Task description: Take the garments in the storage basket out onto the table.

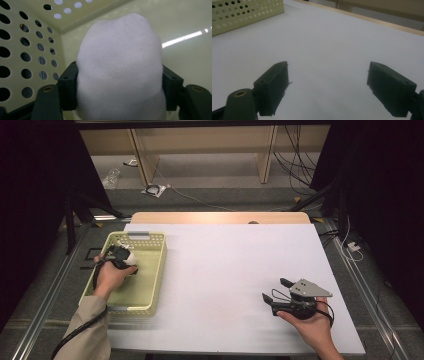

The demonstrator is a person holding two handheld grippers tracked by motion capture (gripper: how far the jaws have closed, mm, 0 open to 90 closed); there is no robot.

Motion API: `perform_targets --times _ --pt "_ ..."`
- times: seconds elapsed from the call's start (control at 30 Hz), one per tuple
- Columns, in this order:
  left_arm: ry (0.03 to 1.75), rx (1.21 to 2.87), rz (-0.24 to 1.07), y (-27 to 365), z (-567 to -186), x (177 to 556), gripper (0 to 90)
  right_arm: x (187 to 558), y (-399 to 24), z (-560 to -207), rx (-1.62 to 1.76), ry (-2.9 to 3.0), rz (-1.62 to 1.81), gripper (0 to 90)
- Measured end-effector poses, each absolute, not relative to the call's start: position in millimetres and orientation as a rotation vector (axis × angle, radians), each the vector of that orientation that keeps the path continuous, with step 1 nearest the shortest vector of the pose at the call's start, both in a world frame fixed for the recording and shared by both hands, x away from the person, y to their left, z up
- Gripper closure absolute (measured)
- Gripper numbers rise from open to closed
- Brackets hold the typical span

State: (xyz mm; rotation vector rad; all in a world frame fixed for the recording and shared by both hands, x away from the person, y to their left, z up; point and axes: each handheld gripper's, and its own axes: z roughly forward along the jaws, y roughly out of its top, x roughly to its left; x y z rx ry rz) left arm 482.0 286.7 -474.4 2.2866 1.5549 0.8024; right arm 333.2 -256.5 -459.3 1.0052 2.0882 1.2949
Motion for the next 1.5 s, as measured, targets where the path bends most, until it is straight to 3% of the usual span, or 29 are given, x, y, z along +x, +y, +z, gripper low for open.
perform_targets --times 0.27,0.5,1.5 --pt "1.573 2.275 0.816 283 -474 480 45.7 333 -257 -459 1.006 2.092 1.296 18.6" --pt "1.59 2.235 0.809 286 -472 477 50.0 333 -257 -459 1.009 2.097 1.291 19.0" --pt "1.536 2.085 0.861 287 -454 462 51.5 334 -257 -460 1.015 2.097 1.307 19.6"
